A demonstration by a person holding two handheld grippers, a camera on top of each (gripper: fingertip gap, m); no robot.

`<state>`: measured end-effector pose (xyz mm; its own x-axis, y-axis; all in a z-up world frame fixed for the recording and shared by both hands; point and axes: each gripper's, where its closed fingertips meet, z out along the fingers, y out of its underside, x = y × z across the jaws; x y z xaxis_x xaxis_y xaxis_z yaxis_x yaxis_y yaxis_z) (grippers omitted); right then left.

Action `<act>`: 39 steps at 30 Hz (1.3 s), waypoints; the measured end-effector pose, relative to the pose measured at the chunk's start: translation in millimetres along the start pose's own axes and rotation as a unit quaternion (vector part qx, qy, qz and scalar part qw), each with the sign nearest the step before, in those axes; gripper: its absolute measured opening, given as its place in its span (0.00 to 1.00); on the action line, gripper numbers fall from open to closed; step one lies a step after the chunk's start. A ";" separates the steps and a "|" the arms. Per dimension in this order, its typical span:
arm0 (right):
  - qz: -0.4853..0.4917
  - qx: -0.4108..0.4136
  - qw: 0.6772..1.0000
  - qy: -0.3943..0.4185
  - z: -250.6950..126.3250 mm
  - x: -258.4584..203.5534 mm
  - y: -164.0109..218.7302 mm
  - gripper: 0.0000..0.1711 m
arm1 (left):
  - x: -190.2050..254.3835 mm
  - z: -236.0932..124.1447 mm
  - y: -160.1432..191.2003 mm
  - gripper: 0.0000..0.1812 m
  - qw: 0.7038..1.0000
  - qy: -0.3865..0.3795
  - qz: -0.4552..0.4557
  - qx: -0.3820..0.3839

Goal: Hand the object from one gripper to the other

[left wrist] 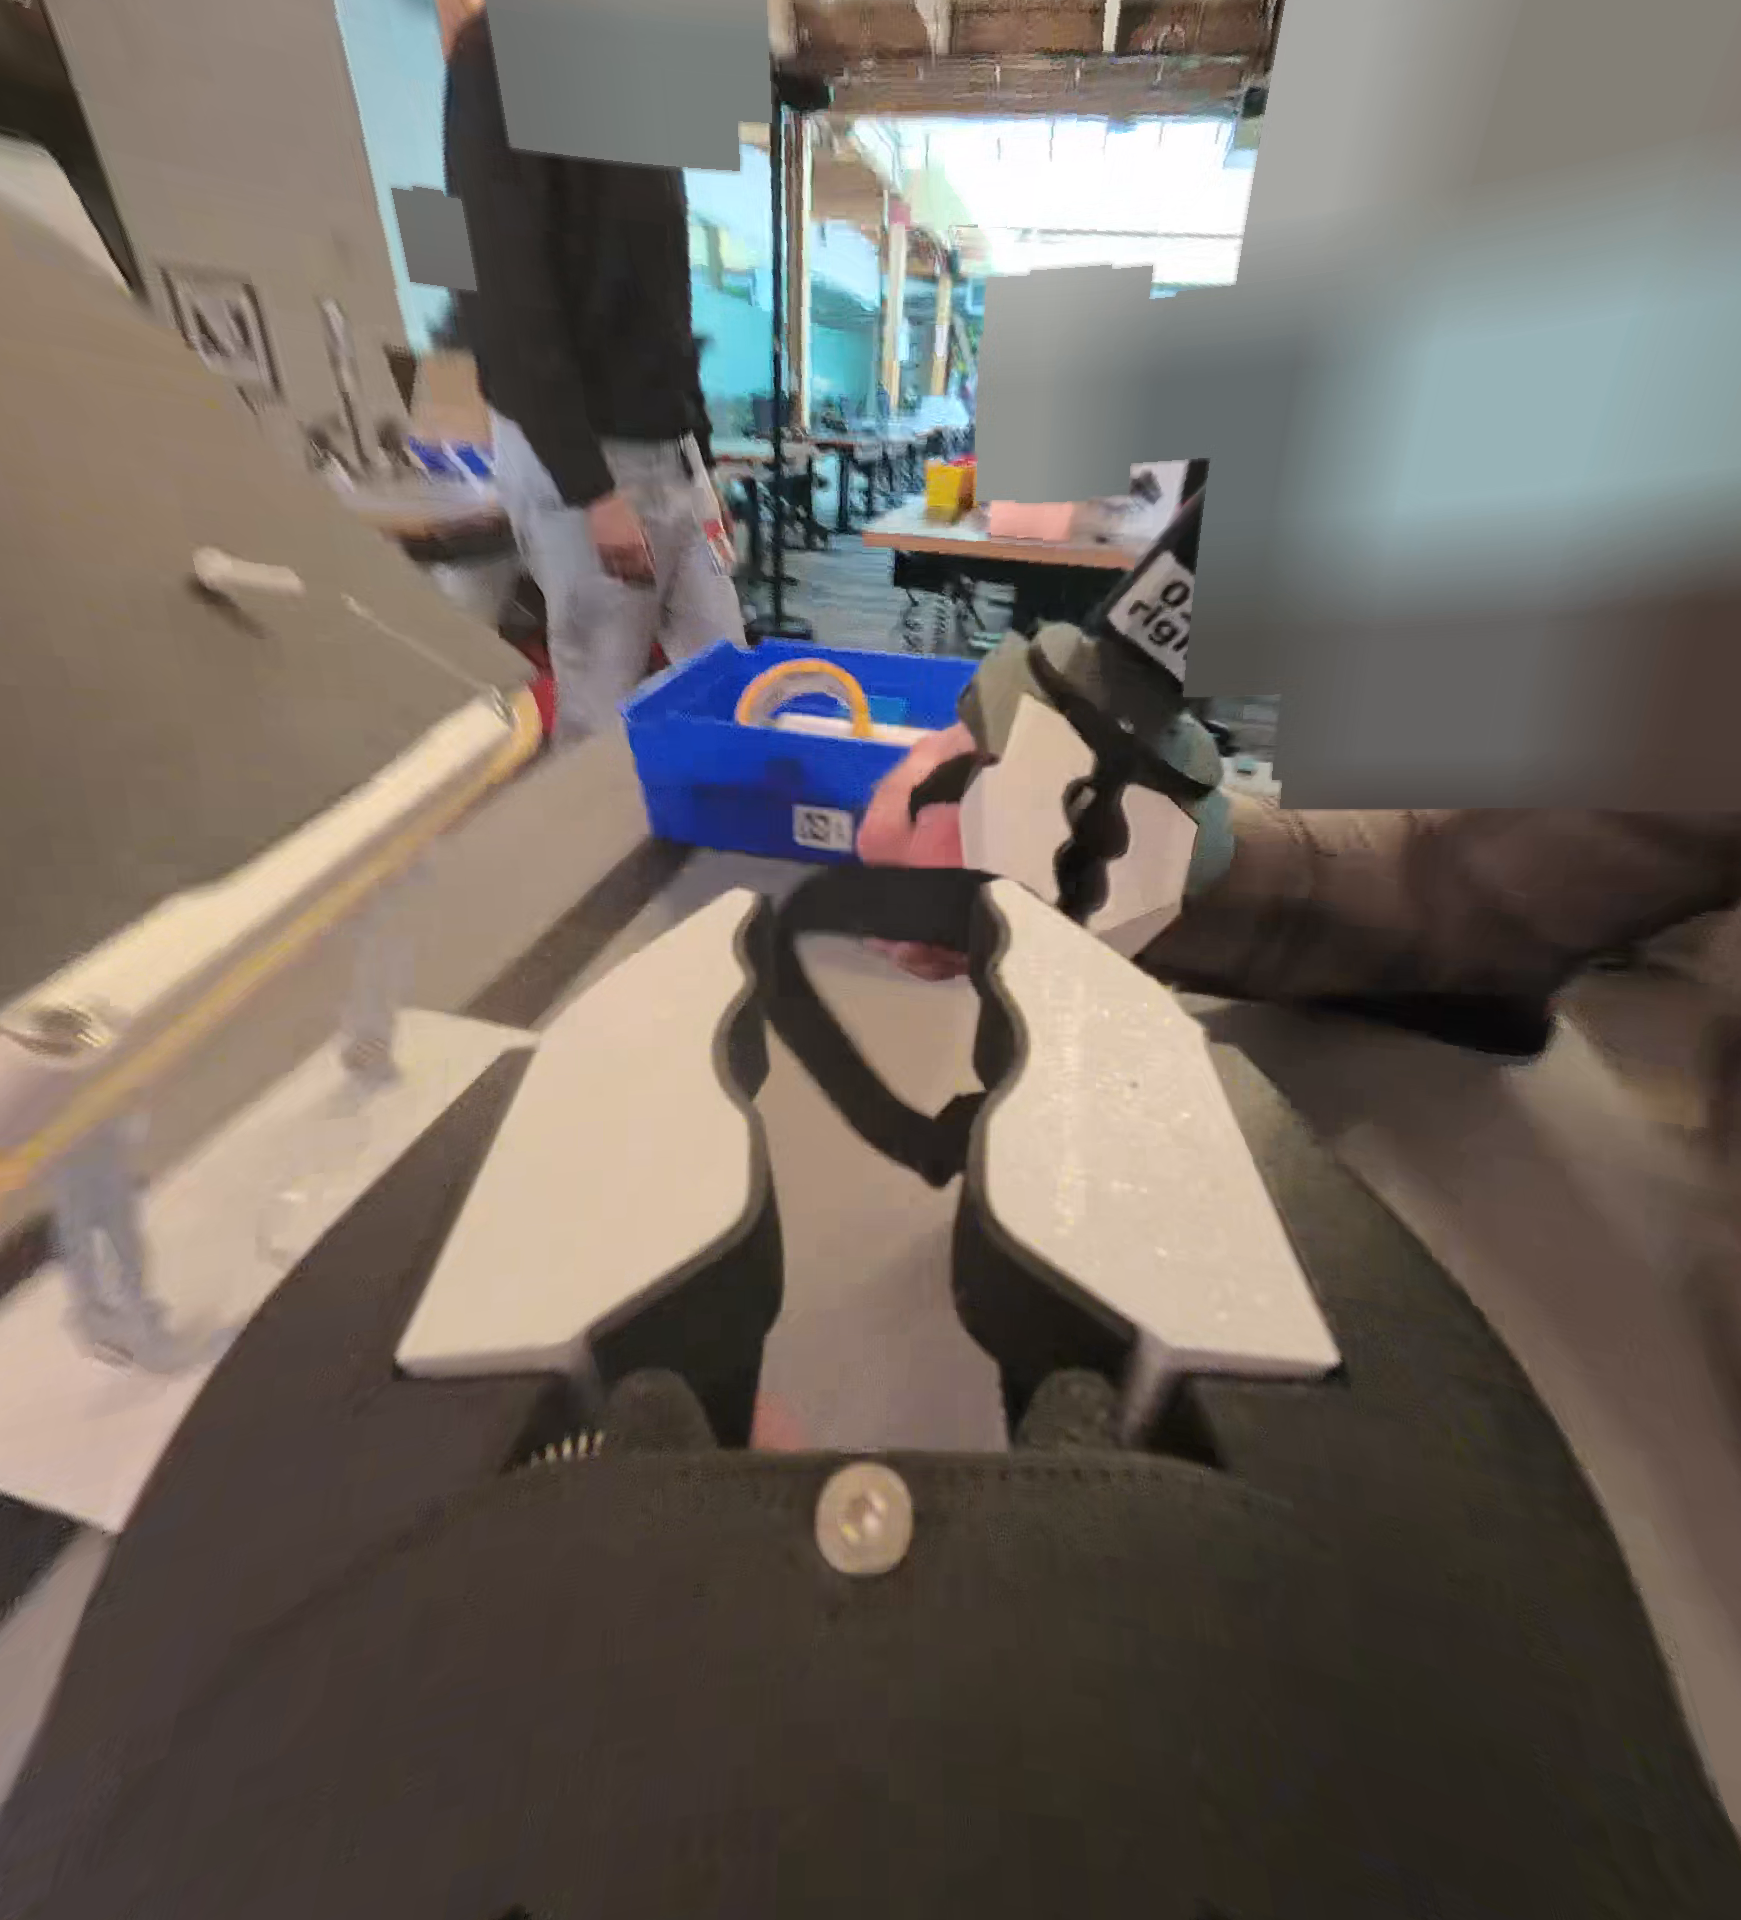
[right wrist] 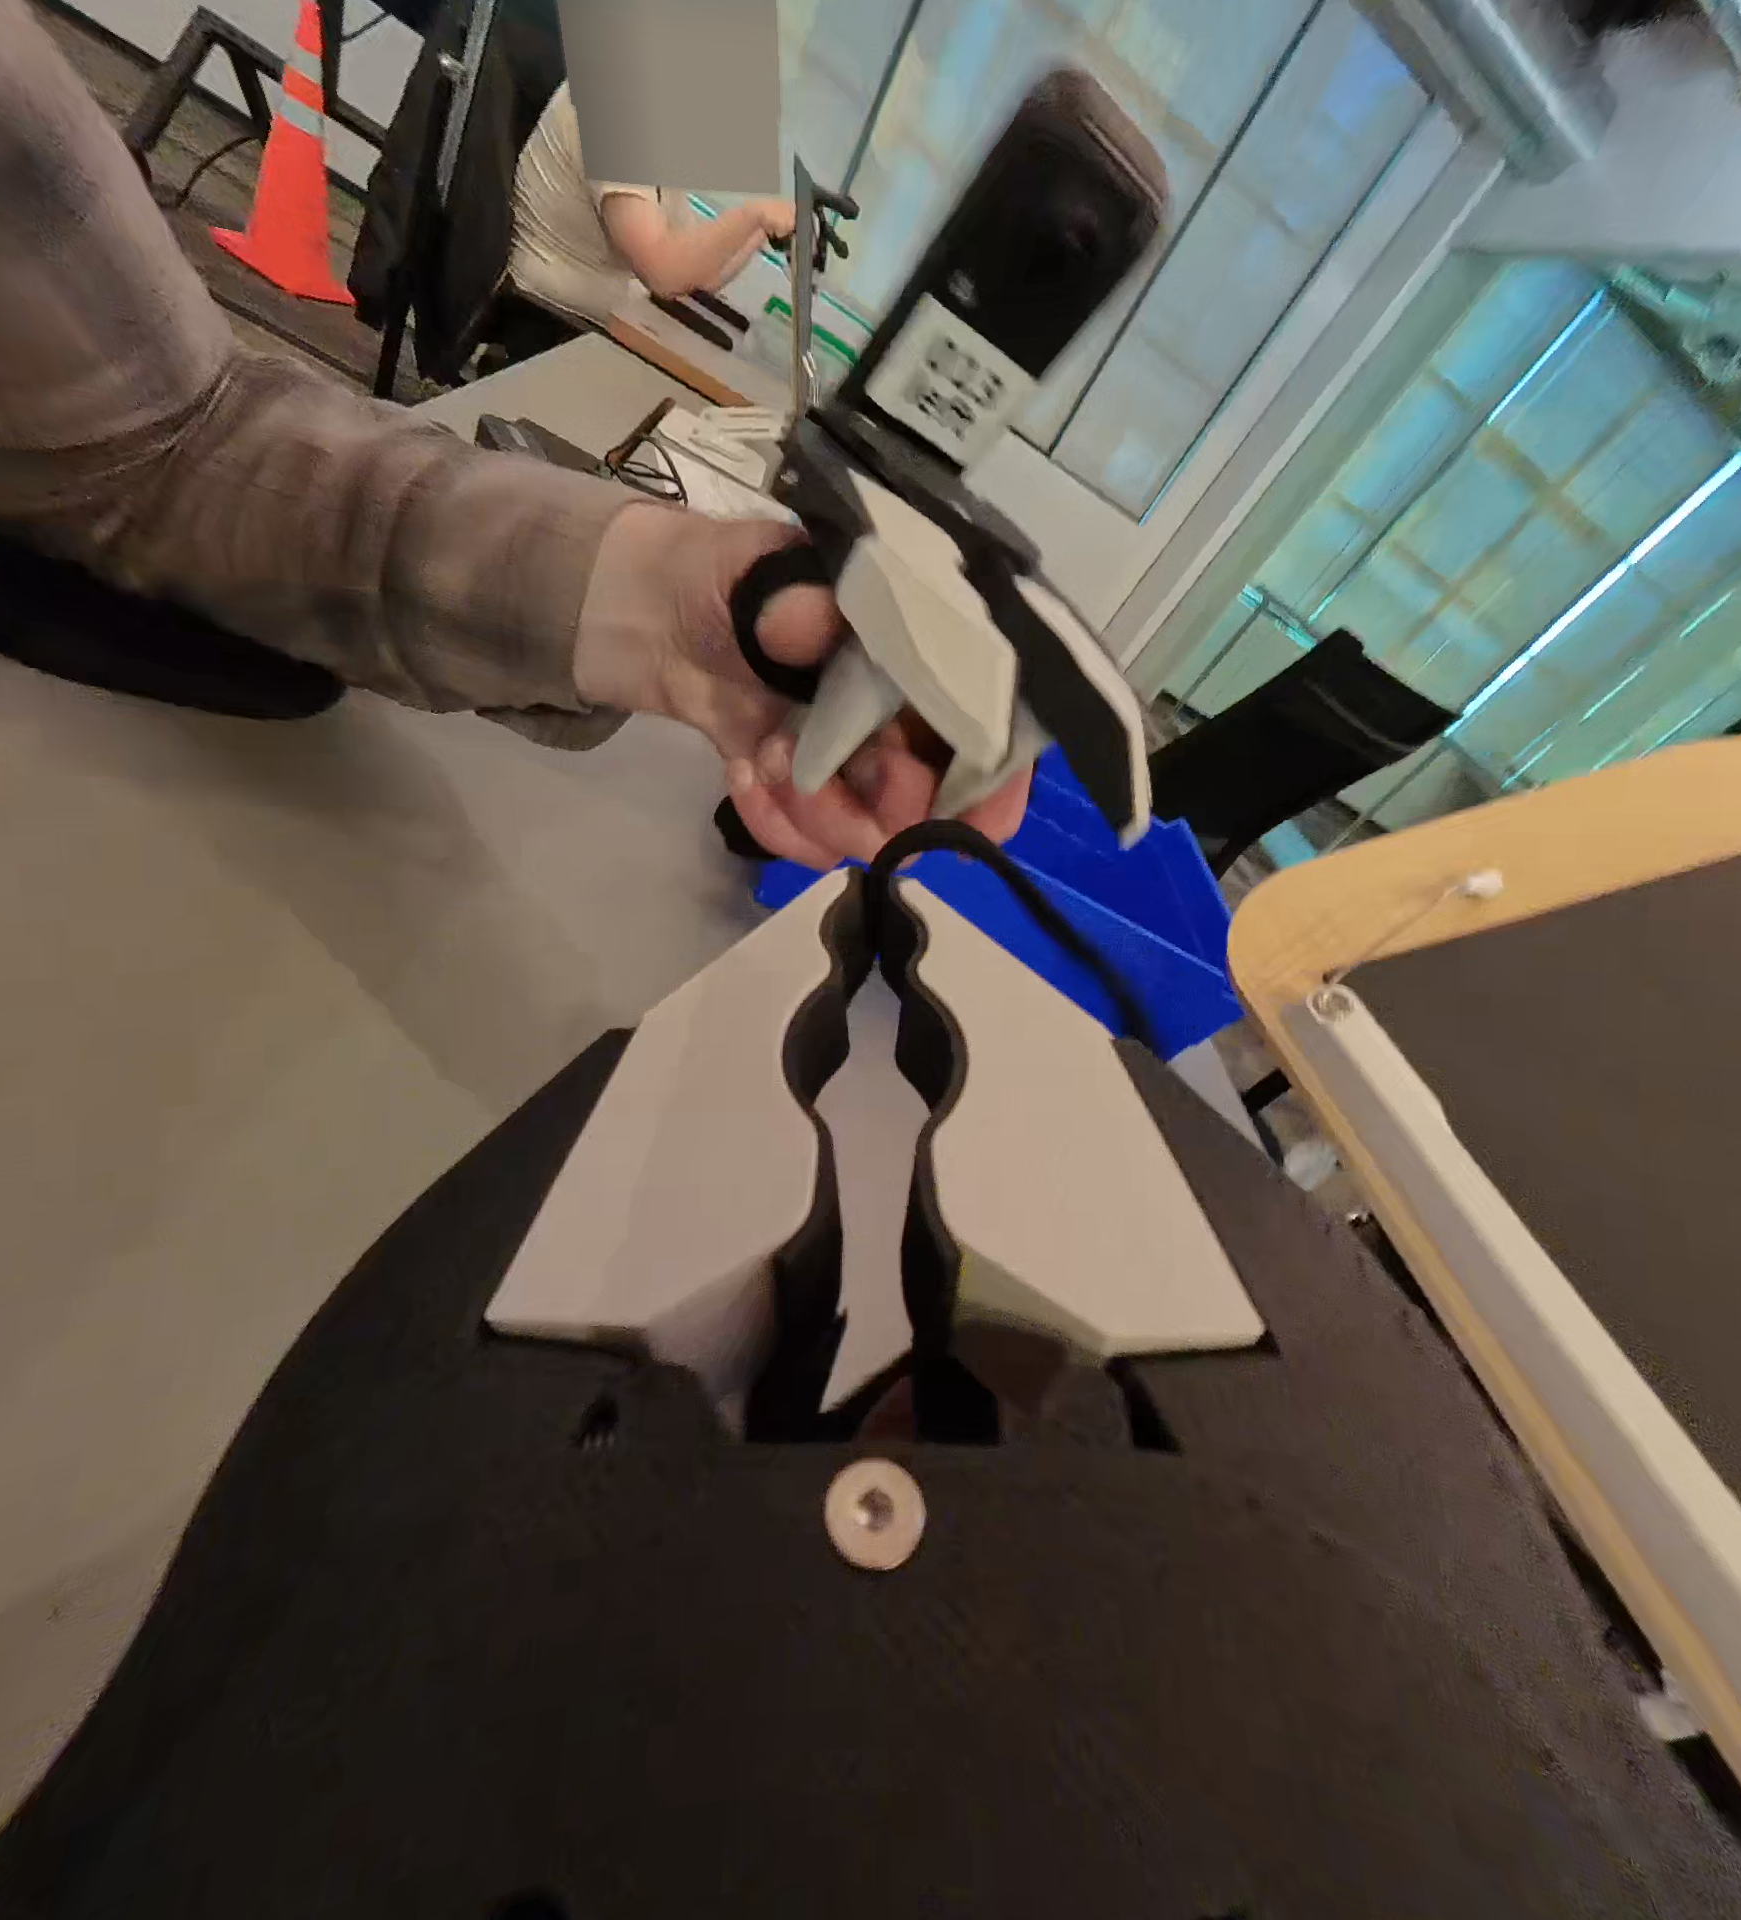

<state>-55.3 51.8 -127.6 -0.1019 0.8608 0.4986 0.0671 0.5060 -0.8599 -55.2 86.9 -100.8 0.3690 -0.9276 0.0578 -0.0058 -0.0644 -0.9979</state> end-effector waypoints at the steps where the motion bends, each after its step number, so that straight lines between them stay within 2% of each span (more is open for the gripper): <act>1: -0.013 -0.006 1.000 0.003 2.5 -2.2 1.1 0.00 | 1.4 2.3 3.8 0.20 1.000 0.011 -0.017 -0.003; 5: -0.114 -0.041 0.992 0.021 6.6 -7.4 5.7 0.00 | 15.2 9.0 19.0 0.20 0.993 0.070 -0.091 -0.040; 12: -0.241 -0.095 0.965 0.040 11.4 -11.6 14.4 0.00 | 17.0 7.6 29.7 0.22 0.981 0.099 -0.151 -0.067; 17: -0.260 -0.099 0.960 0.027 14.9 -18.9 17.1 0.00 | 21.0 11.1 30.9 0.04 0.985 0.097 -0.131 -0.064; 20: -0.261 -0.105 0.959 0.033 15.1 -16.3 19.2 0.00 | 20.3 13.0 31.3 0.01 0.988 0.087 -0.116 -0.059; 23: -0.203 -0.088 0.974 0.038 13.8 -10.6 16.0 0.00 | 12.6 11.3 24.2 0.01 0.995 0.053 -0.078 -0.043; 27: -0.149 -0.076 0.985 0.040 2.9 3.3 12.1 0.22 | 1.1 2.6 2.7 0.00 0.999 -0.028 0.039 -0.012; 31: -0.051 -0.044 0.997 0.031 -9.9 17.0 0.8 0.36 | -4.2 -2.6 -9.7 0.00 0.977 -0.111 0.181 -0.009; 35: 0.066 0.008 0.996 0.065 -11.5 38.9 -12.0 0.56 | 16.4 6.9 -10.1 0.00 0.950 -0.115 0.290 -0.012; 39: 0.145 0.085 0.985 0.032 -7.7 31.8 -22.6 0.42 | 37.5 14.9 -8.4 0.00 0.934 -0.095 0.345 -0.003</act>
<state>-52.4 68.2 -91.5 -0.0394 0.9722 0.2309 -0.0836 0.2271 -0.9703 -27.4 58.2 -90.8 0.4335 -0.6679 -0.6049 -0.3072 0.5215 -0.7960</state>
